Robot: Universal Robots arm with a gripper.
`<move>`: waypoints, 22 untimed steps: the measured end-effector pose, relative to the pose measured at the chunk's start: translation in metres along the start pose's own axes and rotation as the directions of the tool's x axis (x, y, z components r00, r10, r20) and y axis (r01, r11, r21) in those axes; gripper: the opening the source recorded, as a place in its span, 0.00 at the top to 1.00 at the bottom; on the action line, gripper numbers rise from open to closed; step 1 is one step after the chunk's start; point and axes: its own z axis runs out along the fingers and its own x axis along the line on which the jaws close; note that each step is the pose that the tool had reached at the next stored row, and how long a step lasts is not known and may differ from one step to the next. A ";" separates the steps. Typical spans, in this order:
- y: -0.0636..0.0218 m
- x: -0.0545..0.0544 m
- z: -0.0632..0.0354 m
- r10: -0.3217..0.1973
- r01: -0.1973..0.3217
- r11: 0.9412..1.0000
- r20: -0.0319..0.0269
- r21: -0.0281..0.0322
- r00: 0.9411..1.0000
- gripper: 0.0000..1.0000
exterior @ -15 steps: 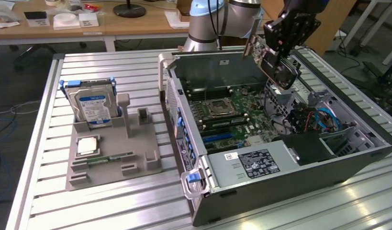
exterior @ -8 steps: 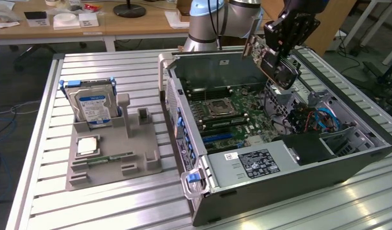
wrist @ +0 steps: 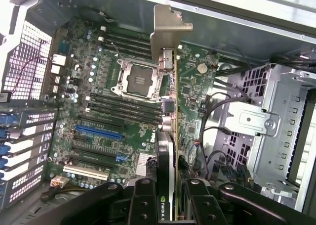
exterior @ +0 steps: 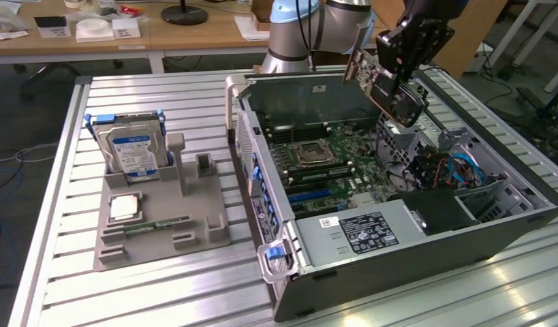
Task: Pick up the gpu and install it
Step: 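Insert the gpu into the slot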
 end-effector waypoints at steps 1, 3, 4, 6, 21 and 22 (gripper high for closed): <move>0.0000 0.000 0.0001 -0.007 0.007 1.000 0.000 0.000 1.000 0.73; 0.0000 0.000 0.0002 -0.020 0.020 1.000 -0.001 0.000 1.000 0.73; 0.0000 0.000 0.0002 -0.028 0.028 1.000 -0.001 -0.001 1.000 0.73; 0.0000 0.000 0.0003 -0.048 0.048 0.999 -0.002 -0.001 0.999 0.73; 0.0000 0.000 0.0006 -0.087 0.087 0.996 -0.004 -0.002 0.996 0.73; 0.0000 0.000 0.0006 -0.087 0.087 0.996 -0.004 -0.002 0.996 0.73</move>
